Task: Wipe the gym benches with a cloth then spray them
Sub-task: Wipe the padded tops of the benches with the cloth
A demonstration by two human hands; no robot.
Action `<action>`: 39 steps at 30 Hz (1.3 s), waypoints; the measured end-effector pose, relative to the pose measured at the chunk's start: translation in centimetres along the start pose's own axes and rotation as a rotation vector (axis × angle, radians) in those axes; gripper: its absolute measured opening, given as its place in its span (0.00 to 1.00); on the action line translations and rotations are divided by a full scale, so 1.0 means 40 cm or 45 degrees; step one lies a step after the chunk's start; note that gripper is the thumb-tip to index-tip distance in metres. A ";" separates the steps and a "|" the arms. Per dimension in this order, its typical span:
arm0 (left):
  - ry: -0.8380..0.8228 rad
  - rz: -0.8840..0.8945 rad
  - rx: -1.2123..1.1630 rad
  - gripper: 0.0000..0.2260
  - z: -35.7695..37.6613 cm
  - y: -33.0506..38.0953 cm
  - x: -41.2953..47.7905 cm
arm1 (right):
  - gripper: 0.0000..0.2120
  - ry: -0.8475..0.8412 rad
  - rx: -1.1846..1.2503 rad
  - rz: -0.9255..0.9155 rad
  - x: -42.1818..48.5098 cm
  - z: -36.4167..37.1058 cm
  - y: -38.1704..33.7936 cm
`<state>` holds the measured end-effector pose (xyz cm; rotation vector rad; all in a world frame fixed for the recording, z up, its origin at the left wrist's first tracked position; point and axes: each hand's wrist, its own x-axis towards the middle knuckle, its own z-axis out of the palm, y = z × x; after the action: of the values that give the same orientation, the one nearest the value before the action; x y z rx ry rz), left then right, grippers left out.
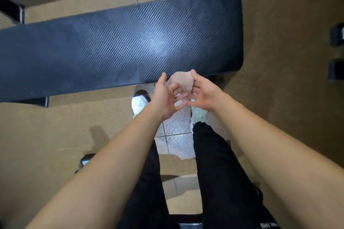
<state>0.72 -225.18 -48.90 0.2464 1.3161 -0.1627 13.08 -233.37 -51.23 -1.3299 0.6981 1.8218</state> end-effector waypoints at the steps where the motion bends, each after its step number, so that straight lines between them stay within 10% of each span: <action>1: 0.013 -0.007 0.026 0.32 -0.008 0.009 0.002 | 0.21 0.021 0.036 -0.029 0.019 0.009 0.006; 6: 0.557 0.335 0.413 0.16 -0.061 0.033 0.014 | 0.05 0.219 0.384 -0.015 0.112 -0.010 0.044; 10: 0.703 0.805 1.405 0.19 -0.084 0.053 0.021 | 0.12 0.170 0.822 -0.112 0.088 -0.017 0.014; 13: 0.633 0.743 1.789 0.25 -0.070 0.053 0.022 | 0.20 0.170 1.051 -0.172 0.054 -0.028 -0.019; 19: 0.630 0.609 1.963 0.32 -0.042 0.019 0.017 | 0.05 0.216 1.165 -0.261 0.011 -0.123 -0.045; 31: 0.624 0.467 1.968 0.36 0.002 0.032 0.029 | 0.09 0.873 -0.030 -0.727 -0.044 -0.229 -0.242; 39: 0.496 0.405 1.934 0.35 -0.030 0.067 0.015 | 0.04 0.717 -0.369 -0.944 -0.061 -0.142 -0.454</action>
<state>0.43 -222.26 -49.52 1.8246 1.2652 -0.8617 31.54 -228.27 -50.55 -1.9927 0.1478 0.9723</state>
